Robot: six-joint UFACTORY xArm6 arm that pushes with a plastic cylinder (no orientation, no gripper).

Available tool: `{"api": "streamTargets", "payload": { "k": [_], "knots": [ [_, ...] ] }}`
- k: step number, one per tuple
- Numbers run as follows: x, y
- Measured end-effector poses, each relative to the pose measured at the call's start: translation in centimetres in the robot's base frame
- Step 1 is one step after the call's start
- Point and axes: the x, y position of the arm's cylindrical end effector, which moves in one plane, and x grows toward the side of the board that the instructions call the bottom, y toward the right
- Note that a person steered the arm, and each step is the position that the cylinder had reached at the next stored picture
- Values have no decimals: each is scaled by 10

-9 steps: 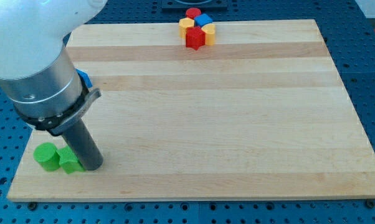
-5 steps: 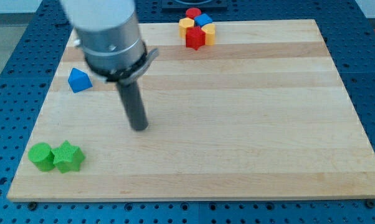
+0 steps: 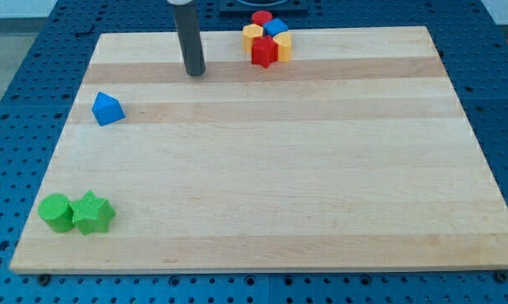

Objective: Slide the blue triangle to the center left

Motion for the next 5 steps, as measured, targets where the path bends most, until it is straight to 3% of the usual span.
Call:
{"api": "streamTargets", "payload": {
  "k": [1,3,5],
  "knots": [
    [10,-42],
    [85,-124],
    [96,-167]
  ]
}}
